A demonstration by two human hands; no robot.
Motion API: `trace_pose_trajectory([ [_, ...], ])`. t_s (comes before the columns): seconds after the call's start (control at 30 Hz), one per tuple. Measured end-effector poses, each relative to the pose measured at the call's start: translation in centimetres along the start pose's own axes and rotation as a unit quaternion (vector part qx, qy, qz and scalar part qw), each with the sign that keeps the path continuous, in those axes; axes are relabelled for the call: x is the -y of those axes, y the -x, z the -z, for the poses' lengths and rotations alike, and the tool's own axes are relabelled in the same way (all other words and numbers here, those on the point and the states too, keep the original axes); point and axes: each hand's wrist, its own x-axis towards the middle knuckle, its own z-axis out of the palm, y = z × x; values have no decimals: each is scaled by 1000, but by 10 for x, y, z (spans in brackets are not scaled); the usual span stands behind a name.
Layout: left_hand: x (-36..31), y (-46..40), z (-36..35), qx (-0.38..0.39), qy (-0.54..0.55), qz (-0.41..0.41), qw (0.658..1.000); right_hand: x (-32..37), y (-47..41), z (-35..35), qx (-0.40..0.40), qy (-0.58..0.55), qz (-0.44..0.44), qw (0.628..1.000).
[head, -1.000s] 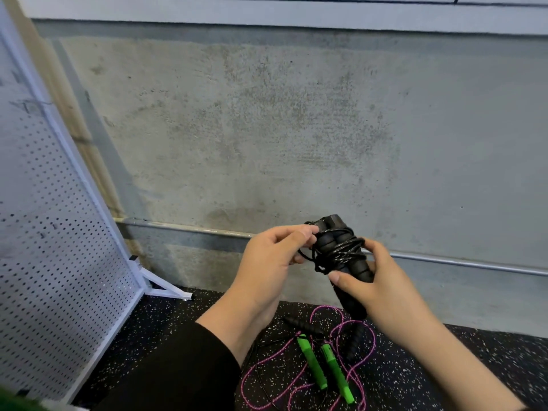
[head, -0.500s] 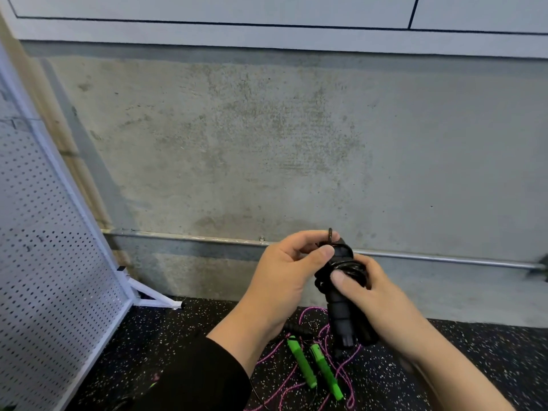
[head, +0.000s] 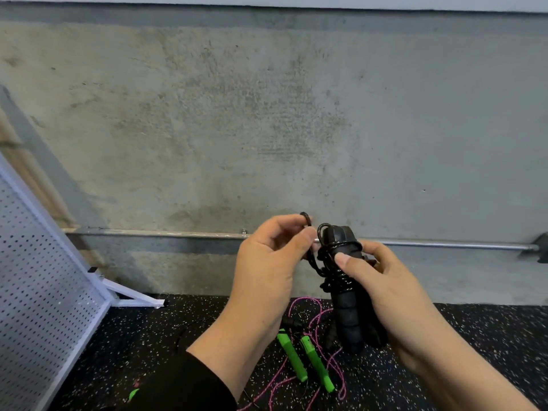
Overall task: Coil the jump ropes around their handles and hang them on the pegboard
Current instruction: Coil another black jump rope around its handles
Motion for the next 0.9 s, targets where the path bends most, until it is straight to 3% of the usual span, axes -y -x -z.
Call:
trace_pose_trajectory([
  [0.37,2,-3,1,2,-4,32,999,3,1,-2,-17,-9,29,999],
  [0.63,-5,3,12,24,-30,29,999,9,8,-11,35,-37,14,999],
  [0.9,-15,6,22,55,-87,0,995,11,6,-16,89,16,39,995],
])
